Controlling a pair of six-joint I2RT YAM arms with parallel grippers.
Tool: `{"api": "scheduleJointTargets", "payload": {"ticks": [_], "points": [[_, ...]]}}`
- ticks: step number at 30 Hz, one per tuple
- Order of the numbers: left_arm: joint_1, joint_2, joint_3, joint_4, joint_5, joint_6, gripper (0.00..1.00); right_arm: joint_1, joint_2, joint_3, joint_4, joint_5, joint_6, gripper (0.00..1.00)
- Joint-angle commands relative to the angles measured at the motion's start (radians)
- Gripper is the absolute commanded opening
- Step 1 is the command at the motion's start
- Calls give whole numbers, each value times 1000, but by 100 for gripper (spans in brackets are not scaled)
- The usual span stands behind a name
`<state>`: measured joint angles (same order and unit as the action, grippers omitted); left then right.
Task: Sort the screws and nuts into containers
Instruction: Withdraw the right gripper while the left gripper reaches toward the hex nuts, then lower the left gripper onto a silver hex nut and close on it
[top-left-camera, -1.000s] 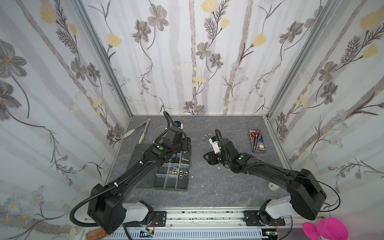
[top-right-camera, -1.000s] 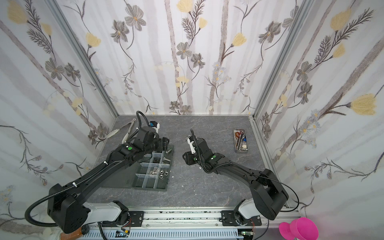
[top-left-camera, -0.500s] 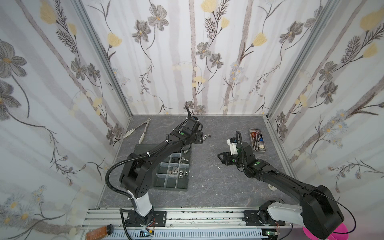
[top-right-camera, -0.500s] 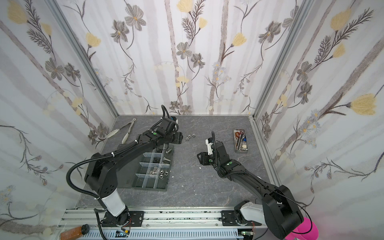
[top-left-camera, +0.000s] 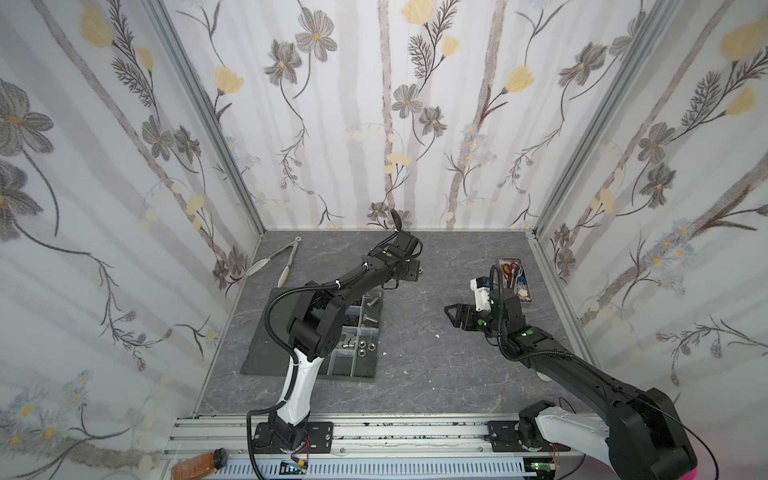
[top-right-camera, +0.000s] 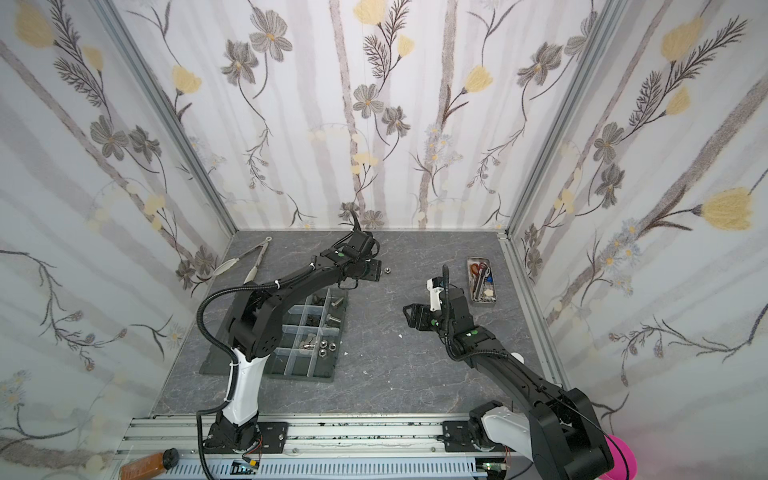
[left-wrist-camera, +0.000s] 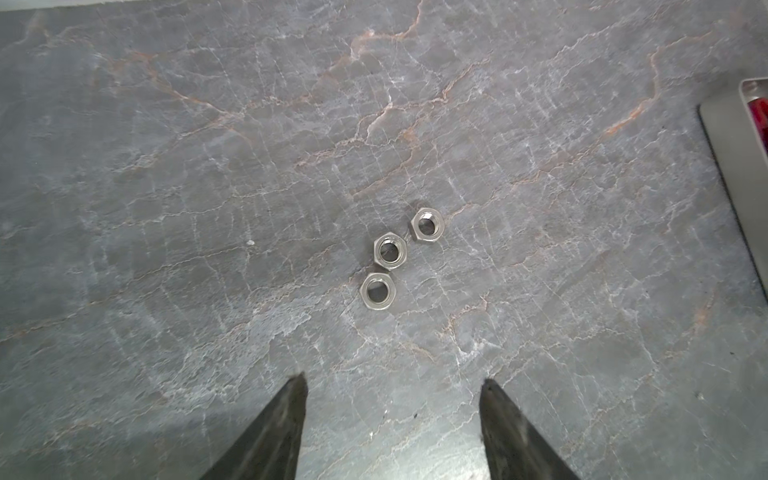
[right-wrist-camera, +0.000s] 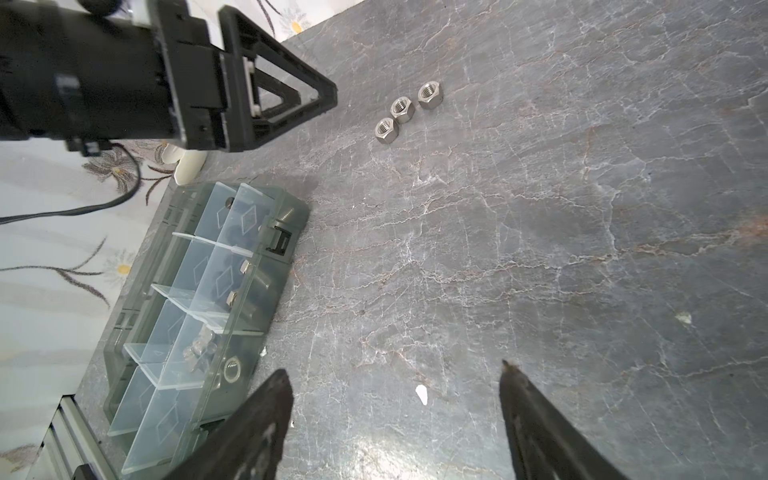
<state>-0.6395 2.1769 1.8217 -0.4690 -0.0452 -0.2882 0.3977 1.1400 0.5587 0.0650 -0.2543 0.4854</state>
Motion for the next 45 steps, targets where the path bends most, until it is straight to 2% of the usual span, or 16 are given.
{"api": "scheduleJointTargets", "payload": {"ticks": [1, 13, 45], "points": [[1, 58, 57, -38, 3, -3, 64, -8, -9, -6, 39, -14, -3, 80], [1, 200, 175, -65, -13, -5, 57, -30, -3, -14, 48, -32, 1, 81], [8, 305, 249, -80, -51, 12, 38, -45, -19, -19, 27, -45, 5, 82]]}}
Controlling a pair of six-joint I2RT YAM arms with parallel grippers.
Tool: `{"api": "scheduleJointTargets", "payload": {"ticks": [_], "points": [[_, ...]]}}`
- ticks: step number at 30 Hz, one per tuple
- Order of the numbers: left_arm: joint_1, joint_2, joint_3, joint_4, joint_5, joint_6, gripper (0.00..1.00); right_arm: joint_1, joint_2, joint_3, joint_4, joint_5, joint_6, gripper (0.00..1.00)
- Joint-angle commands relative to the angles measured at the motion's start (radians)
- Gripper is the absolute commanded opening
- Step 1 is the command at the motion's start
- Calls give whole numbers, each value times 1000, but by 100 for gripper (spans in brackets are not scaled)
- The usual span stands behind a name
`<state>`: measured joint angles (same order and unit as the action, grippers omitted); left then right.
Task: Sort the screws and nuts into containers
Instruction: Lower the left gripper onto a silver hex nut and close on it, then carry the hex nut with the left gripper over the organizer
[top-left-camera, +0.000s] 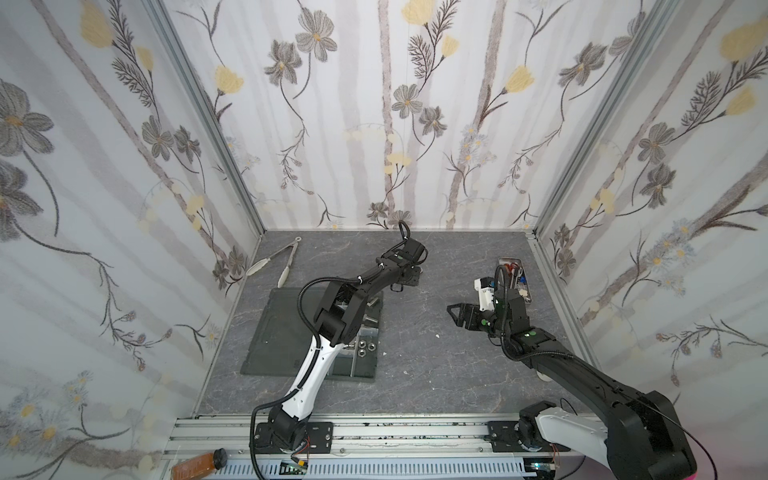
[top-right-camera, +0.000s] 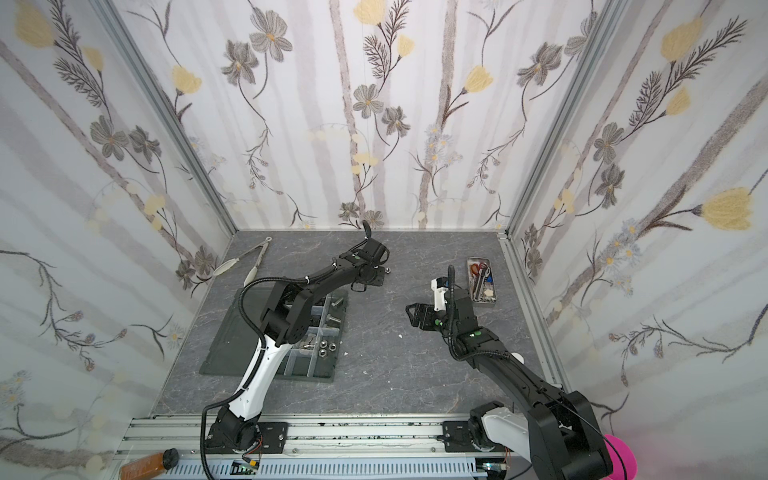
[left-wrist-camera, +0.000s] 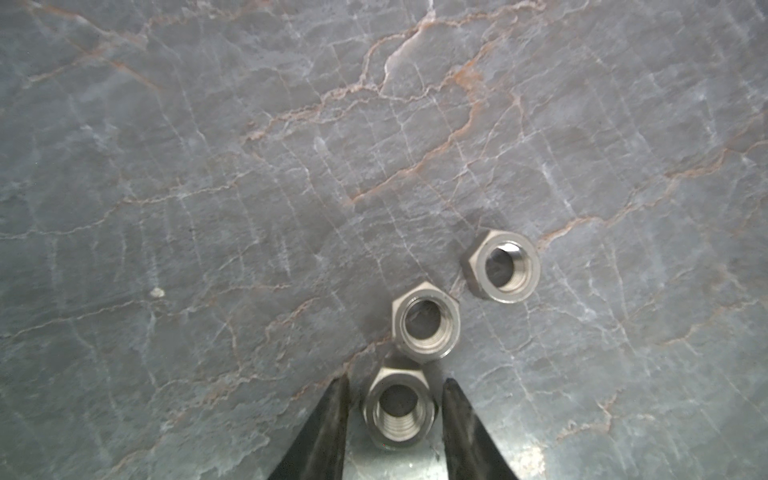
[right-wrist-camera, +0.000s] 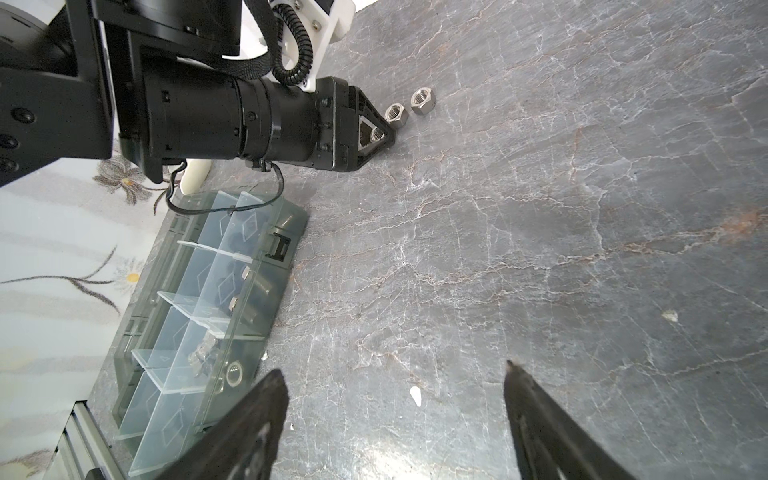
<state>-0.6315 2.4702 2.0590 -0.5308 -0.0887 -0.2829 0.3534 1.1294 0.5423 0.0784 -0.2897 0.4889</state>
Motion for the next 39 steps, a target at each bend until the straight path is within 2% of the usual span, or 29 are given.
{"api": "scheduleJointTargets", "payload": {"ticks": [1, 11, 21, 33, 39], "points": [[1, 13, 16, -20, -7, 7, 37, -1, -9, -2, 12, -9, 1, 82], [0, 7, 30, -33, 1, 4, 23, -6, -23, -8, 4, -7, 4, 83], [-7, -108, -12, -26, 13, -7, 21, -7, -49, -9, -17, -5, 3, 84], [-24, -427, -333, 65, 14, -28, 21, -8, -53, -14, -5, -22, 19, 85], [-33, -598, -508, 87, 1, -41, 21, -8, -41, -20, 38, -61, 18, 91]]}}
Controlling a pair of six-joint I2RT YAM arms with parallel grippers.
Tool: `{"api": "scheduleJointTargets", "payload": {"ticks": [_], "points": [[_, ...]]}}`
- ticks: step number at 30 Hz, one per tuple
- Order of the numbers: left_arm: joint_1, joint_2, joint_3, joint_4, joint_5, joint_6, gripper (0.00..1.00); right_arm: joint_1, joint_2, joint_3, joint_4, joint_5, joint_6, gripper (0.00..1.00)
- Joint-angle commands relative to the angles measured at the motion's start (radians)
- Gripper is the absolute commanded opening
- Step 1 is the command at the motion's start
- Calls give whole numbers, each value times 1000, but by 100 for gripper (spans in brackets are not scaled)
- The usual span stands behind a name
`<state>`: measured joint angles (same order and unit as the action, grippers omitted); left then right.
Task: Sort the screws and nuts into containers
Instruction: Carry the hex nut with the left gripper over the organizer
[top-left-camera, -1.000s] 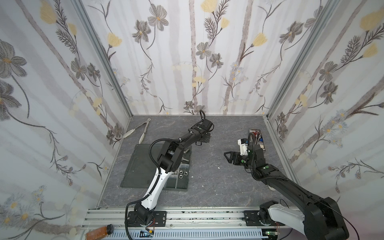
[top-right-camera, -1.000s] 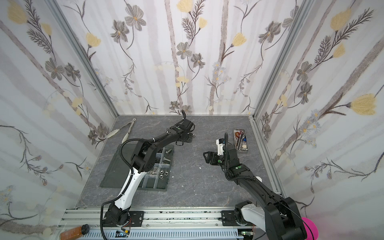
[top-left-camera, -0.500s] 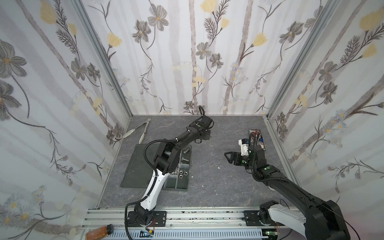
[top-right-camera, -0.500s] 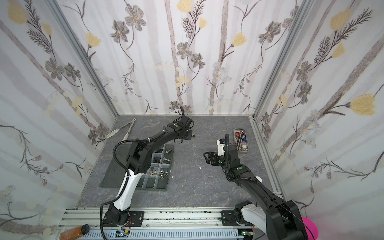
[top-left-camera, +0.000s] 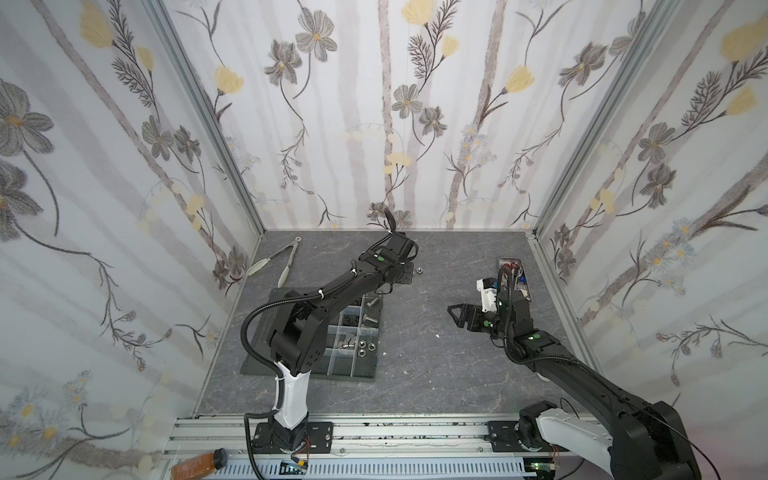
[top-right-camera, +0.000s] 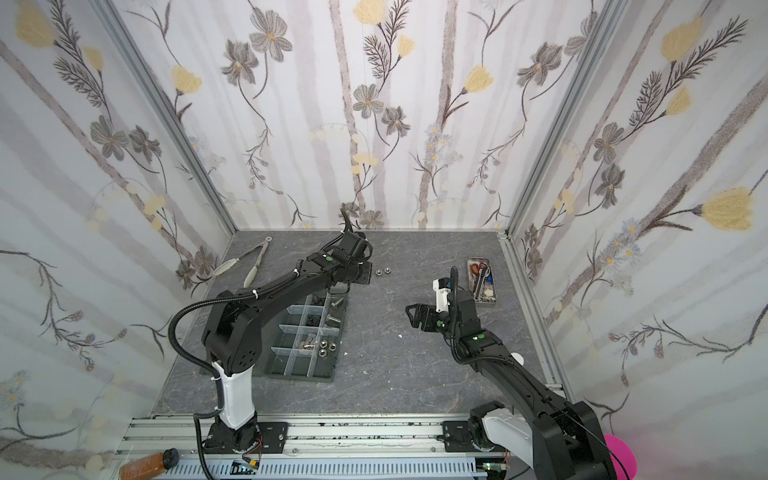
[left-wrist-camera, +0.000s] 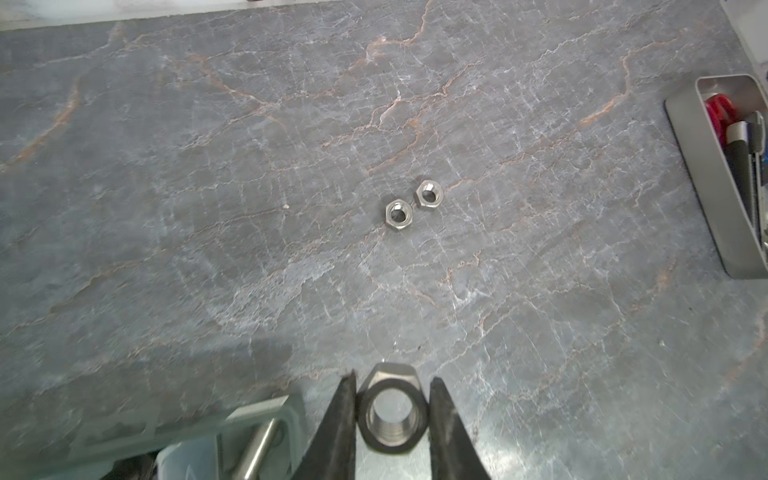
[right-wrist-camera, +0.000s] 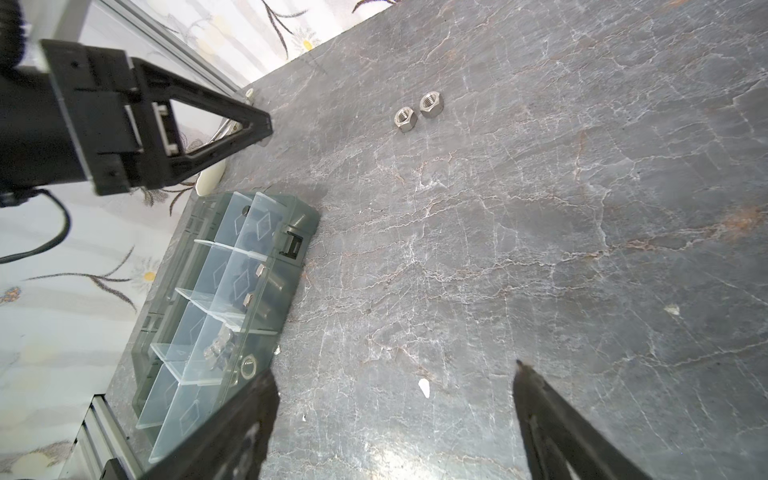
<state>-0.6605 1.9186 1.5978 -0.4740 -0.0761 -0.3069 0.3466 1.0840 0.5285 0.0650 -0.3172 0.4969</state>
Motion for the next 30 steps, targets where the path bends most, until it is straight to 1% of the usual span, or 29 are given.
{"api": "scheduleJointTargets", "payload": {"ticks": [1, 5, 12, 24, 30], "points": [[-7, -72, -76, 32, -12, -18, 21, 0, 6, -7, 67, -46, 16, 92], [-13, -181, -204, 51, -17, -32, 21, 1, 20, 0, 117, -84, 36, 96], [-24, -358, -410, 70, -22, -59, 21, 1, 78, 24, 128, -110, 48, 98], [-44, -624, -675, 35, -31, -127, 21, 9, 139, 49, 169, -125, 90, 99], [-66, -716, -782, 37, -13, -179, 21, 19, 167, 64, 167, -106, 95, 99]]}}
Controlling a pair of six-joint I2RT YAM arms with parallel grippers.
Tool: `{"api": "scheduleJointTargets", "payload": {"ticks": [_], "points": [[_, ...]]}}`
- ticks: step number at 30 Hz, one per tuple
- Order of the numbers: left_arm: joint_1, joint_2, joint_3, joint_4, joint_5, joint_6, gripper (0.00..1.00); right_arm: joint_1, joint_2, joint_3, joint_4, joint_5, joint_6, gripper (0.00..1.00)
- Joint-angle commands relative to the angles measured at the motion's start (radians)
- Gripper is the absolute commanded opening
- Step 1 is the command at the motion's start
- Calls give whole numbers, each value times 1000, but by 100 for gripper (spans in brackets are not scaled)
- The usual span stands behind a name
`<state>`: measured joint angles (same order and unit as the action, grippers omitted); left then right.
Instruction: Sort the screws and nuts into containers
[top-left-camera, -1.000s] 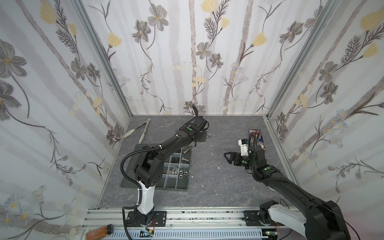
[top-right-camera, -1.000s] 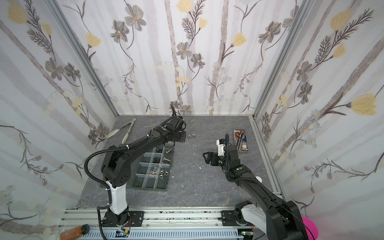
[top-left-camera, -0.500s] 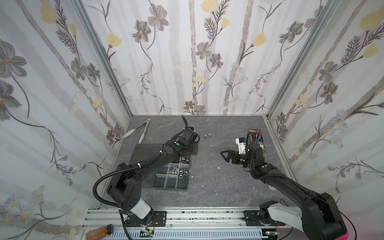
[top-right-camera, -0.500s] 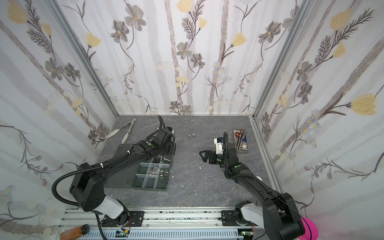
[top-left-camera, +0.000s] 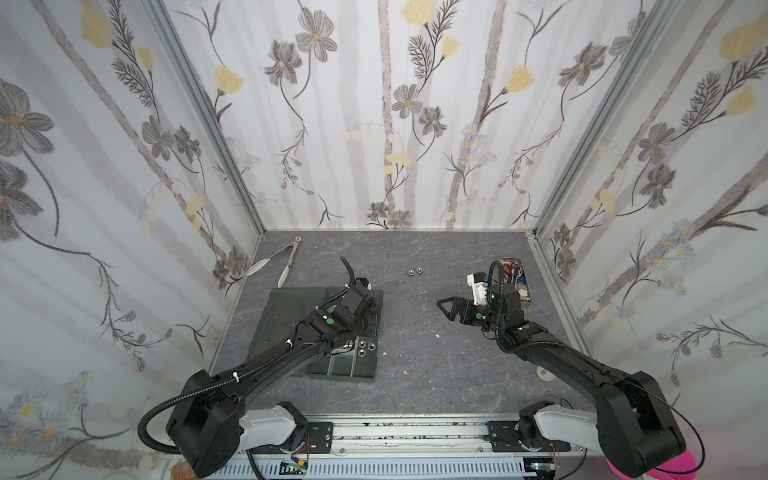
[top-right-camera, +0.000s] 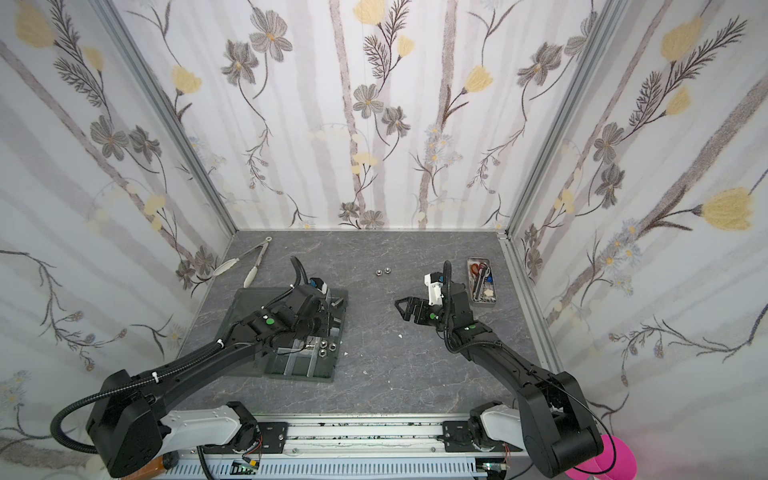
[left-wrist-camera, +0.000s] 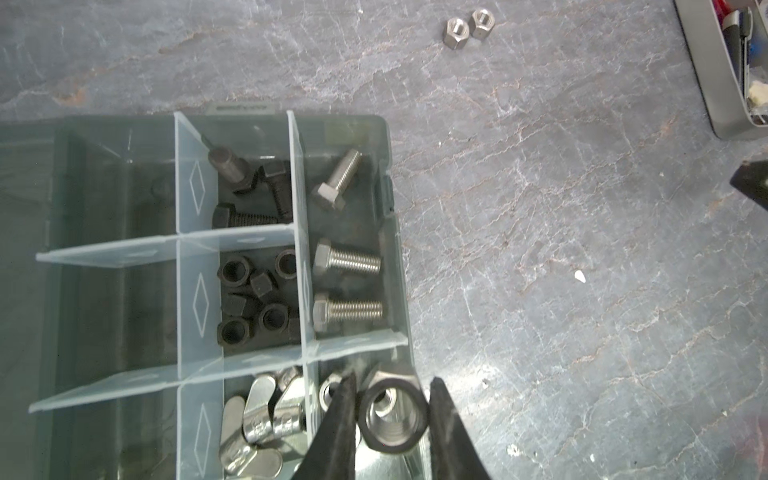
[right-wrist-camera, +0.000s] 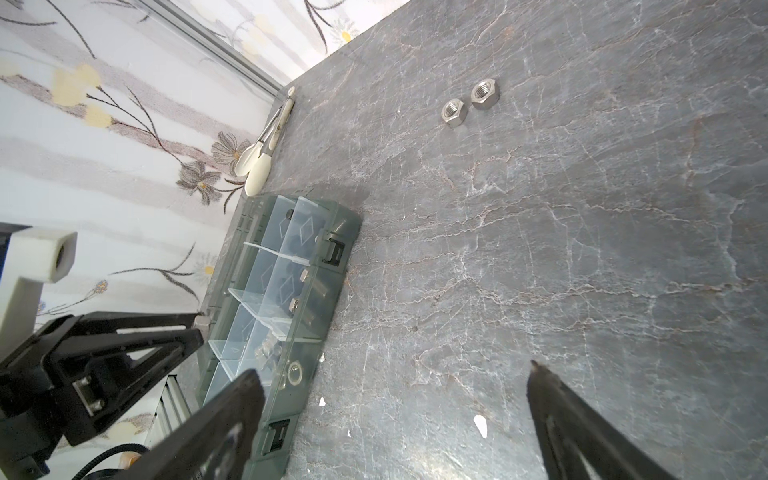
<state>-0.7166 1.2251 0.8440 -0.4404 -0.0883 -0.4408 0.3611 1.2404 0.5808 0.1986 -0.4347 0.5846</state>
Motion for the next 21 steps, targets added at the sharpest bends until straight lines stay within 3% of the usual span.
{"api": "scheduleJointTargets", "payload": {"ticks": [1, 12, 21], "points": [[-14, -28, -46, 5, -4, -52, 21, 6, 14, 14, 34, 14, 8, 99], [-56, -70, -142, 12, -14, -102, 25, 34, 68, 33, 26, 48, -5, 96], [-69, -85, -128, 8, -36, -99, 55, 86, 122, 124, -120, 199, -104, 87]]}}
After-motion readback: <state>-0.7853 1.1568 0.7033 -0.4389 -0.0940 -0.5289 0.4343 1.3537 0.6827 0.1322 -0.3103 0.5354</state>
